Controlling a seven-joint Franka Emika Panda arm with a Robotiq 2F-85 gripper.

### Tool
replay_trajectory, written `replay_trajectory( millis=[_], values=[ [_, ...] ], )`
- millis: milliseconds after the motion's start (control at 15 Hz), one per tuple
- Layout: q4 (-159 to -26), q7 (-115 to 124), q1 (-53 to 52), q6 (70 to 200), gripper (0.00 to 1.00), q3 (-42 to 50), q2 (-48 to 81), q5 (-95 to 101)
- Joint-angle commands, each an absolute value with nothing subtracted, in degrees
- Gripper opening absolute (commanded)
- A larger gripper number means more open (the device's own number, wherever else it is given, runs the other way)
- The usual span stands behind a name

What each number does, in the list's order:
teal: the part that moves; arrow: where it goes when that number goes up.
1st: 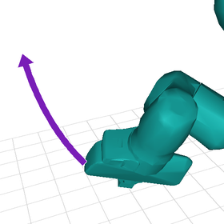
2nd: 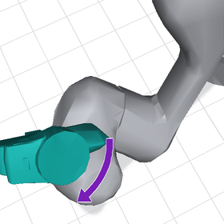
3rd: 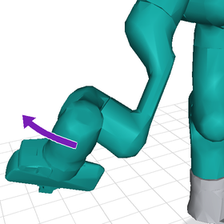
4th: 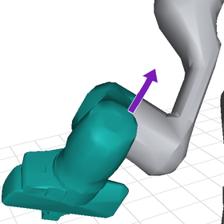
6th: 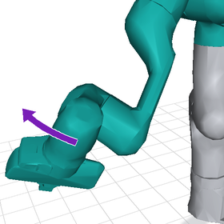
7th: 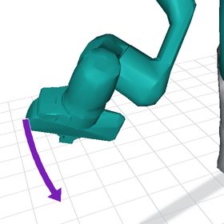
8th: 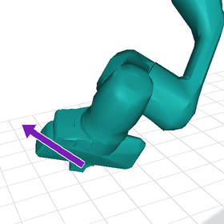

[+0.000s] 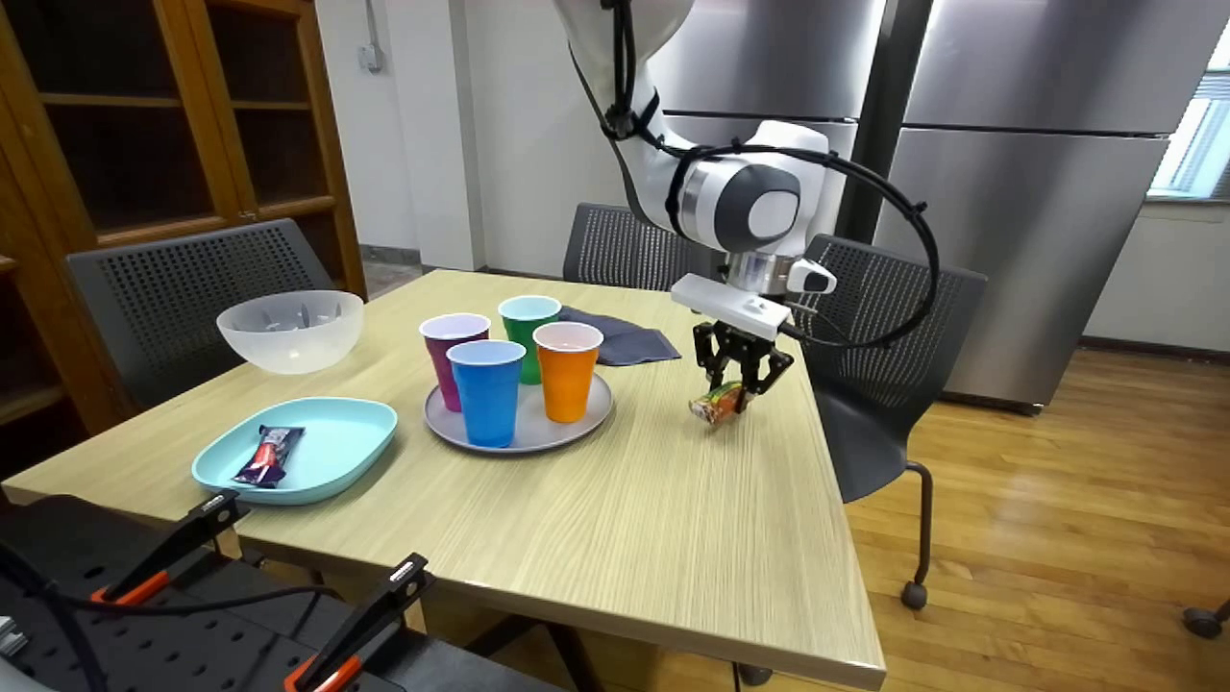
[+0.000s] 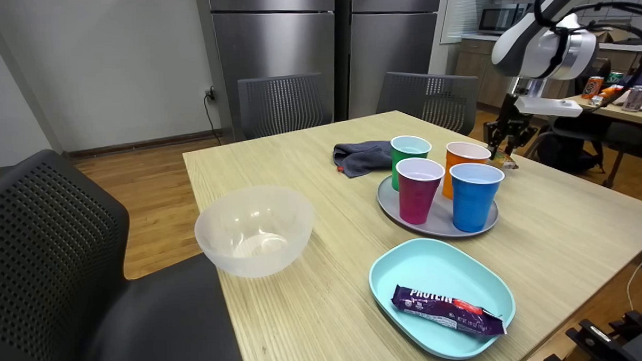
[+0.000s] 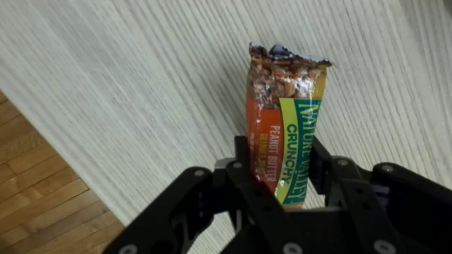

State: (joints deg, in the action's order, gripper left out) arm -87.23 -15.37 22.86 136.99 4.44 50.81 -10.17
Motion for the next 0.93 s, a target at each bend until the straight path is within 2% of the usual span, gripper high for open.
replay_trajectory(
  millis=[0, 867],
  values=[
    [-94.12, -19.47, 23.93, 137.34, 0.17, 3.59, 43.46, -8.99],
    [-109.05, -28.04, 21.40, 138.74, 0.17, 5.37, 24.55, 0.97]
  ],
)
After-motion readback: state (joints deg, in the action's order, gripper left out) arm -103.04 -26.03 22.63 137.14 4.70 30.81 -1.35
